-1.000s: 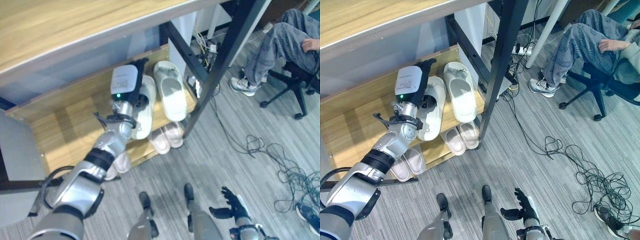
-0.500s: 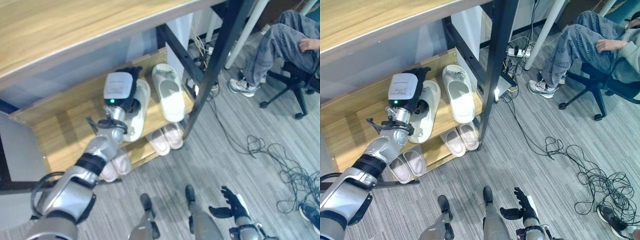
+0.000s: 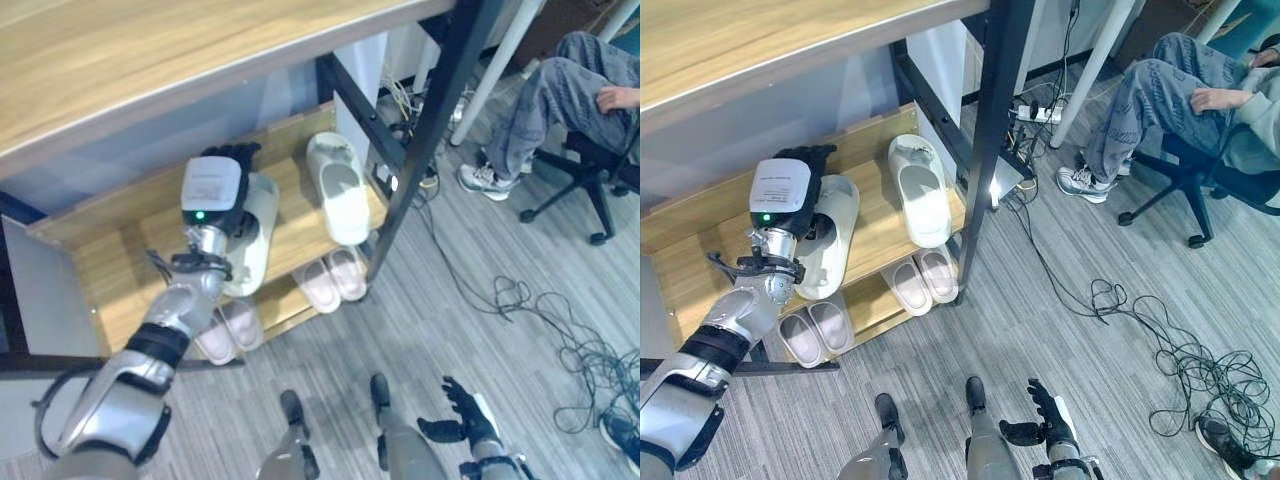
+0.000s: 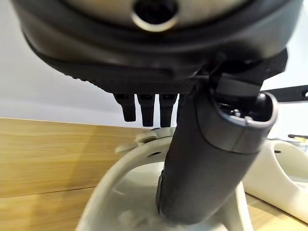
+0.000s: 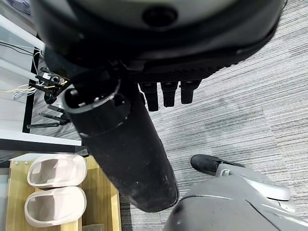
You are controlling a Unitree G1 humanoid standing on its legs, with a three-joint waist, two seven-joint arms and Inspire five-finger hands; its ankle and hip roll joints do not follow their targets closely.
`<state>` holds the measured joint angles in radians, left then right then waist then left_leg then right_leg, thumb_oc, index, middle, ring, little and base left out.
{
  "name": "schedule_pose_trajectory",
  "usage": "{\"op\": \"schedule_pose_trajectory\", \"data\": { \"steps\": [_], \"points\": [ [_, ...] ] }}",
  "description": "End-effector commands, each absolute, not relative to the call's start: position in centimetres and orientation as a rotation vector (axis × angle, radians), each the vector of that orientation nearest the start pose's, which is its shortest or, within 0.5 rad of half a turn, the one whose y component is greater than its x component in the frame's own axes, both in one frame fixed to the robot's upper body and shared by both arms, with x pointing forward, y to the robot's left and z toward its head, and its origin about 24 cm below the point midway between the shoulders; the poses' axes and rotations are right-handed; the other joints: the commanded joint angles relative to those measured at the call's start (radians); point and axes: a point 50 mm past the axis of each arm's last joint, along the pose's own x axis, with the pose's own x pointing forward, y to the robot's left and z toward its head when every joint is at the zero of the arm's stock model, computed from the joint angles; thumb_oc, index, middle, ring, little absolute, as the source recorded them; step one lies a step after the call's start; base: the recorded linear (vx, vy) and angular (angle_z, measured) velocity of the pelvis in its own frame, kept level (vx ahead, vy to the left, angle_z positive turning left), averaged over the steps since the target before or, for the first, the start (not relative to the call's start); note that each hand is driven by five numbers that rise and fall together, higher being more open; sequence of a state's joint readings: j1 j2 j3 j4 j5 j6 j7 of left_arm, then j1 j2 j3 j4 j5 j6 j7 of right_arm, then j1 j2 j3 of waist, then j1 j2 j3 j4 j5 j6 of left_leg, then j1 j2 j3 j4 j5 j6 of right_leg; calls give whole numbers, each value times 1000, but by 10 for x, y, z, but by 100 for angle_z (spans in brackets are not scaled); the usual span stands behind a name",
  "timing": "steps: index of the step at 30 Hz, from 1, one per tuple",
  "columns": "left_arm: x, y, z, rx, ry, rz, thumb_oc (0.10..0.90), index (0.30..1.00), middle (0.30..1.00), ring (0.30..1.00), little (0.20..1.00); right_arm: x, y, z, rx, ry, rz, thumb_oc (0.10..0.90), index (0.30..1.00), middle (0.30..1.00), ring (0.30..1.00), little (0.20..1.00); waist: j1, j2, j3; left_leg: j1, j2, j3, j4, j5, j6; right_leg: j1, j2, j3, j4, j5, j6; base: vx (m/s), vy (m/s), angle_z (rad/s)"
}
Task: Arrange the slippers neatly on the shoe rack.
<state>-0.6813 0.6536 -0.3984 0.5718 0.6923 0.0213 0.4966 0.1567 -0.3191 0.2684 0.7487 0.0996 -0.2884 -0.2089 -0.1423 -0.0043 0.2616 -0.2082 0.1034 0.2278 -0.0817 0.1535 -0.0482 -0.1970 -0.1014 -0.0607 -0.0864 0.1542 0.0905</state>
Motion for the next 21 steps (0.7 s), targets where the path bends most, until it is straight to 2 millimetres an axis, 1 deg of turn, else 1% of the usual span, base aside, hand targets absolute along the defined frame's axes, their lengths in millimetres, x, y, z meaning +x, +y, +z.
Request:
{"op": "schedule_pose_trajectory", "data": {
  "steps": [1,4,8,12,14,19,21],
  "points": [
    [360,255,193,1480,-499,500,800,900,900,900,900,124,-231,-104,-318,583,-117,800,900,900,900,900,26,16,-87,33,10,-52,-6,-111,-44,11,-10,-52,28,-145,68,-17,0,5],
    [357,256,196,1451,-513,499,800,900,900,900,900,123,-231,-104,-317,589,-114,800,900,900,900,900,27,18,-91,37,9,-53,-6,-110,-45,15,-11,-54,29,-145,68,-10,-6,6],
    [355,258,197,1467,-514,495,800,900,900,900,900,121,-231,-105,-313,596,-112,800,900,900,900,900,30,20,-93,38,8,-55,-6,-110,-44,17,-12,-55,29,-144,68,-5,-2,2],
    [351,267,201,1519,-502,514,800,900,900,900,900,118,-231,-105,-310,600,-114,800,900,900,900,900,35,25,-94,41,6,-55,-6,-108,-45,21,-13,-55,26,-141,69,0,0,0],
    [342,273,205,1473,-530,544,800,900,900,900,900,115,-230,-107,-288,616,-124,800,900,900,900,900,43,29,-97,44,5,-60,-6,-108,-45,26,-14,-57,27,-142,69,0,0,0],
    [324,279,187,1359,-503,530,800,900,900,900,900,112,-228,-111,-260,639,-130,800,900,900,900,900,60,30,-108,55,2,-68,-6,-108,-44,43,-14,-60,27,-147,65,5,-1,2],
    [319,282,176,1323,-470,509,800,900,900,900,900,111,-227,-112,-253,648,-130,800,900,900,900,900,63,31,-112,62,0,-69,-6,-109,-44,49,-14,-62,28,-148,63,17,7,8]
  ]
}}
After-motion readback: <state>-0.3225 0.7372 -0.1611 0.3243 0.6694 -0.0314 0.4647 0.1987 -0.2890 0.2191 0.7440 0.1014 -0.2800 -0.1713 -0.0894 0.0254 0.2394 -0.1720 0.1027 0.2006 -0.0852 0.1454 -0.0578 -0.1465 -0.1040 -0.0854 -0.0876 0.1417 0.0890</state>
